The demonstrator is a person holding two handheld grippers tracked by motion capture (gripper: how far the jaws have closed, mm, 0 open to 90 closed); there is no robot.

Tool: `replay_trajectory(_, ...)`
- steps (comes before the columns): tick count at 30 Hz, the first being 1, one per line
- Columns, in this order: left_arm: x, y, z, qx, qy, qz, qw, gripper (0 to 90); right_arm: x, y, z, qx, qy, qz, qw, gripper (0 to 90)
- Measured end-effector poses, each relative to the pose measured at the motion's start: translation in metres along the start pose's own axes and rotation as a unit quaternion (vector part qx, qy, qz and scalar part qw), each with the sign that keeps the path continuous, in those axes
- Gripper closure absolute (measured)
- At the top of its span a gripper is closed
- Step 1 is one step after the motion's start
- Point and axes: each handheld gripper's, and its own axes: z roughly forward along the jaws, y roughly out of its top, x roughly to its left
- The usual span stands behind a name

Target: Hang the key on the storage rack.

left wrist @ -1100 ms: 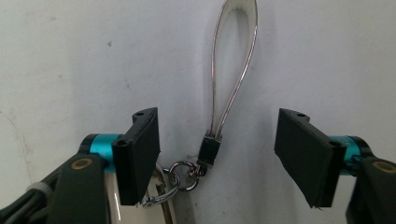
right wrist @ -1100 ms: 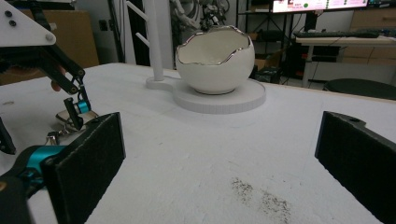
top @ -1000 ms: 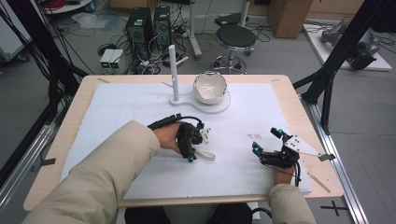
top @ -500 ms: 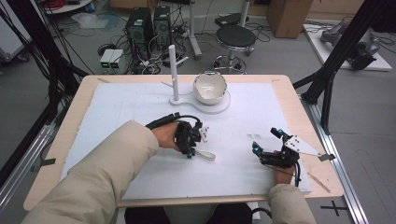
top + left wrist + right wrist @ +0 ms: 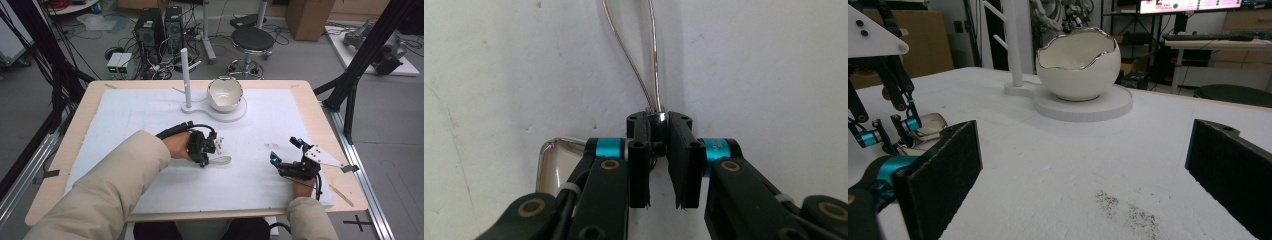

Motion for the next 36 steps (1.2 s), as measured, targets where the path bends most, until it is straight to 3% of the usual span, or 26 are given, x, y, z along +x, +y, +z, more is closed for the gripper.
replay_trajectory(4,0.000,0.002,-0.002,0.000,0.007,0.004,1.0000,81.8,0.000,0.000,0.000,0.000,-0.001,0.000,1.0000,0.7)
replay_trajectory(6,0.000,0.002,-0.003,-0.003,-0.001,-0.007,1.0000,81.8,0.000,0.000,0.000,0.000,0.000,0.000,1.0000,0.7)
replay_trajectory(14,-0.001,0.004,-0.001,0.002,0.006,0.011,0.9999,82.0,0.000,0.000,0.000,0.001,-0.001,0.002,1.0000,0.7)
replay_trajectory(18,0.000,0.003,-0.003,0.000,0.012,0.002,0.9999,82.0,0.000,0.000,0.000,0.001,0.000,0.003,1.0000,0.7)
replay_trajectory(22,0.004,-0.001,-0.012,-0.024,0.024,-0.024,0.9991,82.1,0.000,0.000,0.000,0.001,0.000,0.004,1.0000,0.7)
replay_trajectory(23,0.006,-0.006,-0.018,-0.046,0.033,-0.050,0.9971,82.1,0.000,0.000,0.000,0.001,0.000,0.003,1.0000,0.7)
replay_trajectory(24,0.006,-0.006,-0.018,-0.046,0.033,-0.050,0.9971,82.1,0.000,0.000,0.000,0.001,0.000,0.003,1.0000,0.7)
replay_trajectory(26,0.011,-0.014,-0.029,-0.084,0.048,-0.086,0.9916,82.1,0.000,0.000,0.000,0.001,0.000,0.003,1.0000,0.7)
replay_trajectory(27,0.011,-0.014,-0.029,-0.084,0.048,-0.086,0.9916,82.1,0.000,0.000,0.000,0.001,0.000,0.003,1.0000,0.7)
replay_trajectory(29,0.013,-0.021,-0.035,-0.109,0.055,-0.110,0.9864,82.0,0.000,0.000,0.000,0.001,0.000,0.002,1.0000,0.7)
replay_trajectory(30,0.015,-0.027,-0.041,-0.131,0.051,-0.126,0.9819,82.1,0.000,0.000,0.000,0.001,0.000,0.003,1.0000,0.7)
replay_trajectory(31,0.015,-0.027,-0.041,-0.131,0.051,-0.126,0.9819,82.1,0.000,0.000,0.000,0.001,0.000,0.003,1.0000,0.7)
replay_trajectory(32,0.015,-0.029,-0.042,-0.139,0.058,-0.134,0.9794,82.1,0.000,0.000,0.000,0.001,0.000,0.003,1.0000,0.7)
replay_trajectory(36,0.016,-0.038,-0.049,-0.160,0.062,-0.151,0.9735,82.1,0.000,0.000,0.000,0.001,-0.001,0.002,1.0000,0.7)
